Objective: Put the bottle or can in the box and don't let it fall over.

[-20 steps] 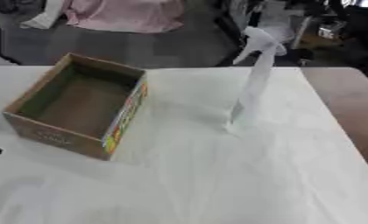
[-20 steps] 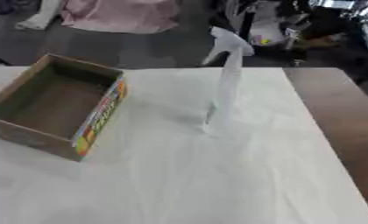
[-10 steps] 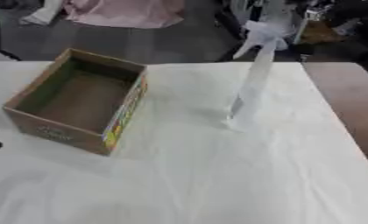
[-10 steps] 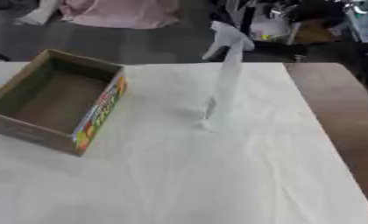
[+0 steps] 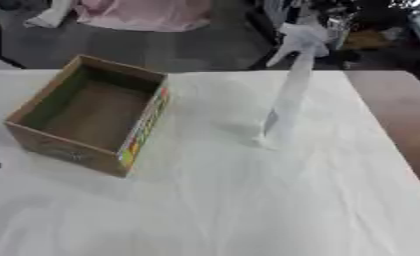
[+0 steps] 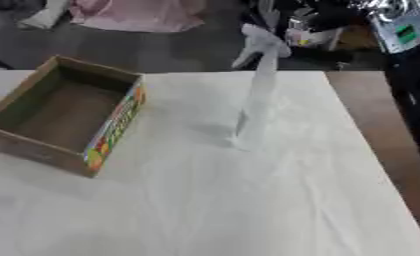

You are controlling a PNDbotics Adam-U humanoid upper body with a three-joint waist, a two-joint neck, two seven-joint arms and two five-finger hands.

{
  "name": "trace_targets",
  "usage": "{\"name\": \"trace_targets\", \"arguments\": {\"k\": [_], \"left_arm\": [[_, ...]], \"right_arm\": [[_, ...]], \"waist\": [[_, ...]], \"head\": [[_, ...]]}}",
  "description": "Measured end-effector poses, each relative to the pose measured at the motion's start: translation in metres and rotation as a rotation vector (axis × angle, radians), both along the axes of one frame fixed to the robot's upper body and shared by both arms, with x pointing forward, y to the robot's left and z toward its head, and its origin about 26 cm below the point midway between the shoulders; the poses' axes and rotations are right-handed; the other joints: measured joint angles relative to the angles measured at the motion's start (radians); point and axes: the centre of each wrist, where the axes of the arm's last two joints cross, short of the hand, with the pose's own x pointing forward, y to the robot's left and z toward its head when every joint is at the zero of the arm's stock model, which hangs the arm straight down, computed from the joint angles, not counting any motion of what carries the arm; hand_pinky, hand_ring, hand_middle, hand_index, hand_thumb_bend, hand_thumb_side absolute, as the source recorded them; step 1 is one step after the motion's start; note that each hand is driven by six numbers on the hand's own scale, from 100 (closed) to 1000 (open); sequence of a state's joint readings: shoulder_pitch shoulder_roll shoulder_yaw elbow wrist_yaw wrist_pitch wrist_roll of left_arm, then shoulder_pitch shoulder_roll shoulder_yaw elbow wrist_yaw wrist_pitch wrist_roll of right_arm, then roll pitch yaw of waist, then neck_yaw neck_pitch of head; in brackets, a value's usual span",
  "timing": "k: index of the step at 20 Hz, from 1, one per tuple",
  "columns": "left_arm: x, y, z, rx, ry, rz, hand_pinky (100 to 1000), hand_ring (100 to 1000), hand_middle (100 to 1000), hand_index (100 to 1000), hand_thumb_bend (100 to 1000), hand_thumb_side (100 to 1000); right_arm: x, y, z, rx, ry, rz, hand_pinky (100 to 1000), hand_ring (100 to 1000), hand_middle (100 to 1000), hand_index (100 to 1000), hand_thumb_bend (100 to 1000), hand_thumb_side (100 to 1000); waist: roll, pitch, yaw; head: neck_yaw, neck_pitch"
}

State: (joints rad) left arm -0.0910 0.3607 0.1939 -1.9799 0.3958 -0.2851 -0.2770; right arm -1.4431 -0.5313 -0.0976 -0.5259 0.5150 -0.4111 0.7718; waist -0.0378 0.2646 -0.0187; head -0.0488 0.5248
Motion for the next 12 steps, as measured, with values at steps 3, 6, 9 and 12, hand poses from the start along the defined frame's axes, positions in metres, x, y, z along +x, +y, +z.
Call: {"name": "trace_targets", "arguments": {"k": [3, 6, 9, 12], "left_arm": [[0.0, 0.0, 0.0, 0.0, 0.0, 0.0, 605, 678, 667, 903, 111, 780], [0.0, 0.0, 0.0, 0.001, -0.001, -0.001, 605, 678, 667, 903, 112, 781], [0.0, 0.0, 0.001, 0.002, 0.0, -0.002, 605, 677, 666, 902, 112, 782], [0.0, 0.0, 0.001, 0.003, 0.0, -0.002, 605, 677, 666, 902, 112, 781]], "right_arm": [[0.0, 0.0, 0.0, -0.004, 0.001, -0.003, 860, 1000, 915, 970, 100, 572], [-0.001, -0.003, -0.003, 0.005, -0.007, -0.001, 852, 1000, 909, 964, 100, 556], [-0.005, -0.015, -0.004, 0.021, -0.042, -0.006, 847, 1000, 904, 964, 100, 558], [-0.011, -0.023, 0.002, 0.045, -0.086, 0.003, 848, 1000, 904, 966, 100, 560]], "waist": [[0.0, 0.0, 0.0], [-0.001, 0.0, -0.001], [-0.001, 0.0, -0.005], [-0.002, 0.0, -0.009]], "head": [[-0.004, -0.007], [-0.004, -0.008], [-0.001, -0.008], [0.003, -0.008]]}}
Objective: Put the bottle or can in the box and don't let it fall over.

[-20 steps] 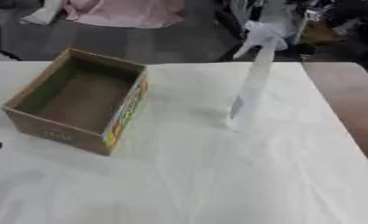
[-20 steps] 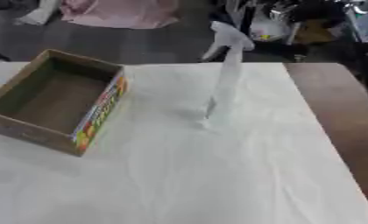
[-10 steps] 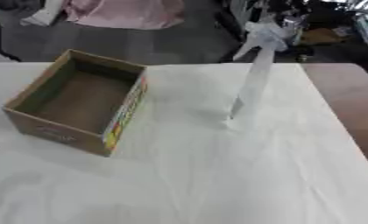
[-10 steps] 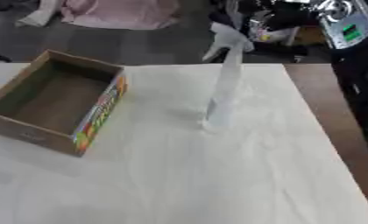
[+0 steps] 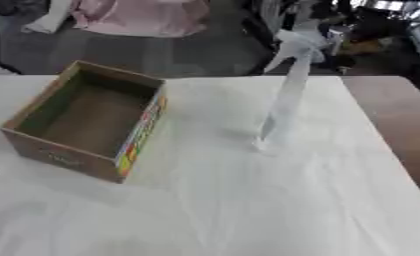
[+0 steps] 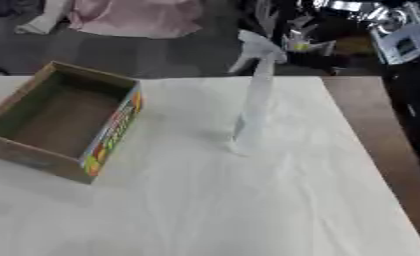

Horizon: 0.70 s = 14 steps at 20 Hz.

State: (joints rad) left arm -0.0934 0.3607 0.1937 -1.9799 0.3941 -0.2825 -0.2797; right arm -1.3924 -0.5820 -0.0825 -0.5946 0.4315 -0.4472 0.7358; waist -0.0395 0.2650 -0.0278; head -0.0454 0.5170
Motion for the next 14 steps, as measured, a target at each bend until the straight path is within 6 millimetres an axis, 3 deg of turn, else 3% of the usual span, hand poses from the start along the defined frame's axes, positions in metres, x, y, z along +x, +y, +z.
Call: {"name": "trace_targets", "arguments": {"k": [4, 14], "left_arm": [[0.0, 0.0, 0.0, 0.002, 0.002, 0.0, 604, 677, 666, 901, 111, 780], [0.0, 0.0, 0.0, 0.002, 0.002, 0.0, 605, 676, 666, 902, 114, 782]], "right_arm": [[-0.003, -0.002, 0.004, 0.03, -0.021, 0.025, 849, 1000, 903, 967, 100, 579], [0.001, 0.009, -0.008, 0.059, 0.021, 0.098, 848, 1000, 903, 970, 100, 603]], "waist": [[0.0, 0.0, -0.002], [0.0, 0.0, 0.001]], "head": [[0.002, 0.0], [-0.001, 0.001]]}}
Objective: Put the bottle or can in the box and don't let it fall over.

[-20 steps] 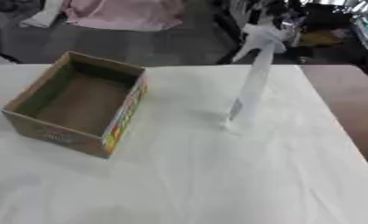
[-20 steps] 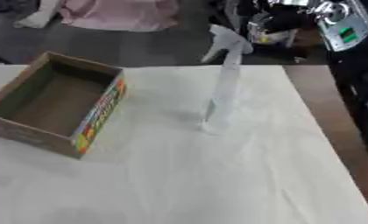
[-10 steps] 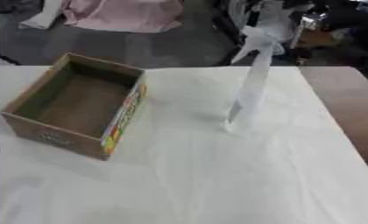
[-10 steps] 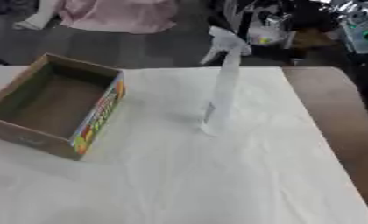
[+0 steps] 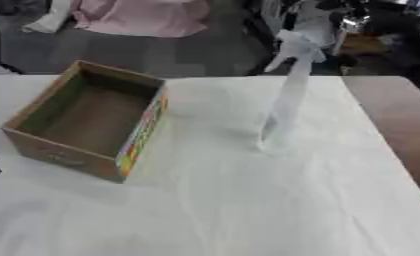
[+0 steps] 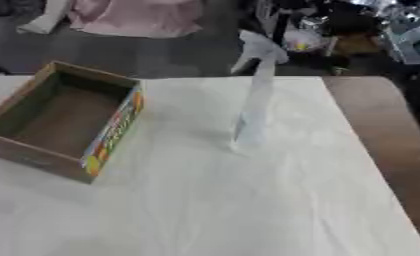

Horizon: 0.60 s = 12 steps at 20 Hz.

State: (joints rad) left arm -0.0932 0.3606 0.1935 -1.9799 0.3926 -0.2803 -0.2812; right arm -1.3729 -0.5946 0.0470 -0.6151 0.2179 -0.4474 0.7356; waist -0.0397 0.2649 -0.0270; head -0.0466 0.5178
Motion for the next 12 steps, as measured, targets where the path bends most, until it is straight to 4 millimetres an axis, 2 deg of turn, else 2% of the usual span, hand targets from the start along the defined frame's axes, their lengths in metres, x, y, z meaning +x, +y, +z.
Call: {"name": "trace_targets", "arguments": {"k": [12], "left_arm": [[0.0, 0.0, 0.0, 0.001, 0.012, -0.003, 603, 676, 665, 902, 116, 784]], "right_arm": [[0.004, 0.009, -0.015, -0.018, 0.031, 0.029, 847, 1000, 902, 972, 100, 627]], "waist": [[-0.004, 0.0, -0.002]], "head": [[-0.001, 0.002]]}}
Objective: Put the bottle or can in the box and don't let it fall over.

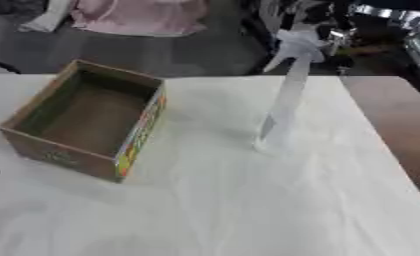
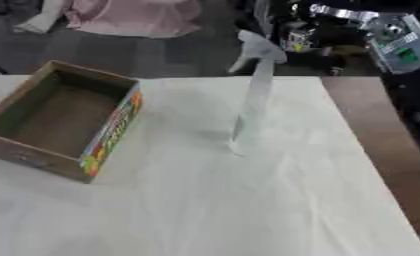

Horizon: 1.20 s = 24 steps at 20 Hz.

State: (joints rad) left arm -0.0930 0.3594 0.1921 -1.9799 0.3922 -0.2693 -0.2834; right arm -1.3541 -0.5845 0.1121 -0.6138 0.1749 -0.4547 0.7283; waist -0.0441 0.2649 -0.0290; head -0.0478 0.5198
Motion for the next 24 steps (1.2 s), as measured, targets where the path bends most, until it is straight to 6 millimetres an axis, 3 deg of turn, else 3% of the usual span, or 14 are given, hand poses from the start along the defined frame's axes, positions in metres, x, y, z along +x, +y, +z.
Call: {"name": "trace_targets", "arguments": {"k": [14, 24], "left_arm": [[0.0, -0.001, 0.0, 0.003, 0.005, -0.007, 603, 675, 664, 902, 118, 784], [0.001, -0.001, 0.0, 0.005, 0.006, -0.009, 603, 675, 664, 902, 119, 785]], "right_arm": [[0.004, 0.014, -0.004, 0.001, 0.013, 0.028, 839, 1000, 869, 943, 100, 613], [0.007, 0.023, -0.004, -0.007, 0.011, 0.038, 836, 1000, 893, 943, 100, 608]], "waist": [[-0.001, 0.0, 0.003], [-0.007, 0.0, 0.004]], "head": [[-0.008, 0.005], [-0.011, 0.007]]}}
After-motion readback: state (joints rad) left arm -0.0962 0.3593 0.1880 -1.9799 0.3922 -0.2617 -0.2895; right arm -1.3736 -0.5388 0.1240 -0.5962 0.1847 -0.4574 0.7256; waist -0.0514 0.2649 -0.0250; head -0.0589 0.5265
